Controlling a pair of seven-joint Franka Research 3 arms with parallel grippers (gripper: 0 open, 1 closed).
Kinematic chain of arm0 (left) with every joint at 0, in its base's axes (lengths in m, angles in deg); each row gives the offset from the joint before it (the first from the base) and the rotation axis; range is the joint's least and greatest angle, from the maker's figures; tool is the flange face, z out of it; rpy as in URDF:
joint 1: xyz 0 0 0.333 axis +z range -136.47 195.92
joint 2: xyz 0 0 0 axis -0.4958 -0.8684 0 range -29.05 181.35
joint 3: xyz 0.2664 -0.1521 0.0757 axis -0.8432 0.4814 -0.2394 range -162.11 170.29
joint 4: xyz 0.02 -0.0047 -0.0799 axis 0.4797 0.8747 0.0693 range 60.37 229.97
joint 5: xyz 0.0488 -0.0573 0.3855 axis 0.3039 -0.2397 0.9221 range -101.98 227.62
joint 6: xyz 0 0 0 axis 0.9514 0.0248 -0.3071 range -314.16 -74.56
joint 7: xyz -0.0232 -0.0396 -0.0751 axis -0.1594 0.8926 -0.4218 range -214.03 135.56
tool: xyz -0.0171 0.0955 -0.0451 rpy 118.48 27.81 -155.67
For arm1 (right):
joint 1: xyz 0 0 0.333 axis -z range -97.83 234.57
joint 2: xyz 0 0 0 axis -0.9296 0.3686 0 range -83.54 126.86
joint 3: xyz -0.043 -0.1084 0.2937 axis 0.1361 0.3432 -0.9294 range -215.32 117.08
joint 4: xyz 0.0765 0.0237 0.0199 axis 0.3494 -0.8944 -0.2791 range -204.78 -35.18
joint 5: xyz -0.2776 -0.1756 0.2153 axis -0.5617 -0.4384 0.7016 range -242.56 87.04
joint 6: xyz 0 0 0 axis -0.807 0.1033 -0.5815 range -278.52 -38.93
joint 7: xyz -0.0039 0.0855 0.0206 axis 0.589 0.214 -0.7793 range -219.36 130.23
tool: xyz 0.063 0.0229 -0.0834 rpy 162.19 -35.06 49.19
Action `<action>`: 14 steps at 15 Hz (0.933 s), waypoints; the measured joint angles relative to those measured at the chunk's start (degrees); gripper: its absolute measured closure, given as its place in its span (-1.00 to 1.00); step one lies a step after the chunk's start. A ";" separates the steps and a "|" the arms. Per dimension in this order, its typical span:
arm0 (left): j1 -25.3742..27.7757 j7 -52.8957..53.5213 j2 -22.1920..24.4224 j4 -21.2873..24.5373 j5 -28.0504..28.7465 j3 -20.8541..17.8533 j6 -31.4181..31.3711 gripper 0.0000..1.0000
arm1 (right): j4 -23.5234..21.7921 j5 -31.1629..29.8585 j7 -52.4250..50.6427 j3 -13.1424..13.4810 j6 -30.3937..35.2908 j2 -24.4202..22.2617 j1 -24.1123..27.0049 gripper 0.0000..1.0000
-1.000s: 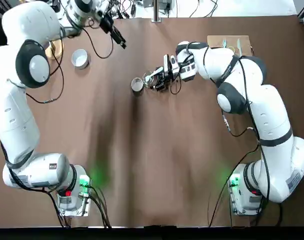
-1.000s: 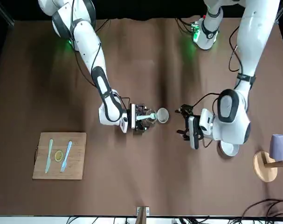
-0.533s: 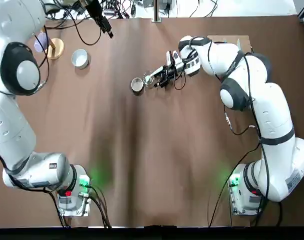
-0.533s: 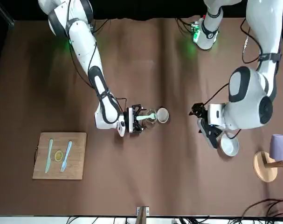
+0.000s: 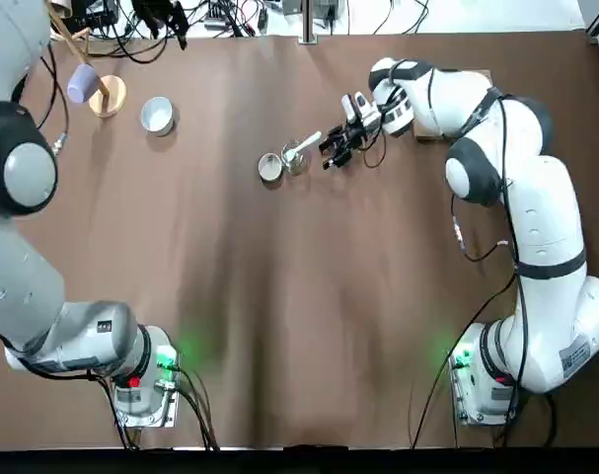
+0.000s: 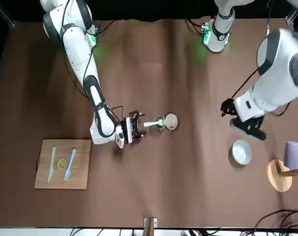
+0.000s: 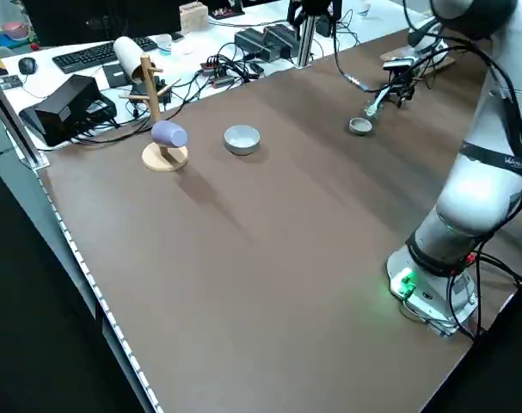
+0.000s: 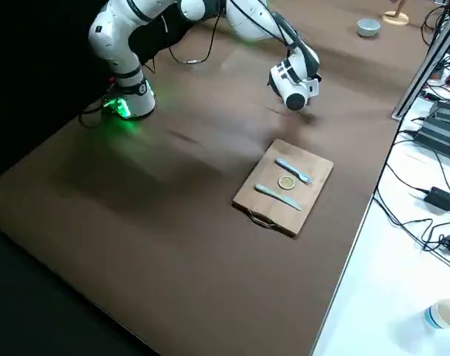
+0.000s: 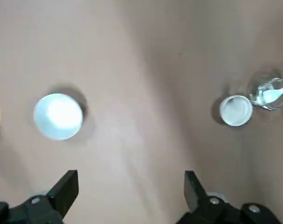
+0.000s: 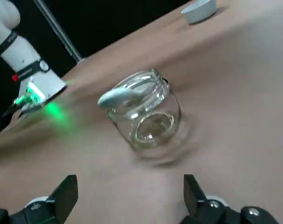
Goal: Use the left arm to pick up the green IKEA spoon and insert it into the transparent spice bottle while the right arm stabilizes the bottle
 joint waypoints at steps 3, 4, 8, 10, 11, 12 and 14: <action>0.62 -0.25 4.04 -0.01 0.86 -0.04 0.77 -1.00 | 0.53 -8.52 7.90 0.66 3.76 -3.61 3.45 -1.00; 0.95 -0.25 4.93 -0.02 0.86 -0.04 1.26 -1.00 | 1.14 -11.71 12.28 1.53 5.43 -4.73 4.05 -1.00; 1.30 -0.22 6.50 -0.63 0.86 0.14 3.34 -1.00 | 7.60 -19.87 28.33 8.07 15.14 -6.50 4.30 -1.00; 1.37 -0.22 6.53 -1.24 0.86 0.10 3.47 -1.00 | 11.48 -20.92 33.18 12.19 19.66 -6.53 4.33 -1.00; 1.44 -0.24 6.52 -1.29 0.95 -0.02 3.51 -1.00 | 12.82 -21.16 34.61 14.25 20.71 -6.53 4.33 -1.00; 1.52 -0.24 6.39 -1.26 1.02 -0.19 3.70 -1.00 | 13.80 -21.26 35.36 16.39 21.22 -6.53 4.29 -1.00; 1.72 -0.25 5.17 -1.20 1.17 -0.39 3.98 -1.00 | 15.73 -21.32 36.68 20.87 21.44 -6.52 4.06 -1.00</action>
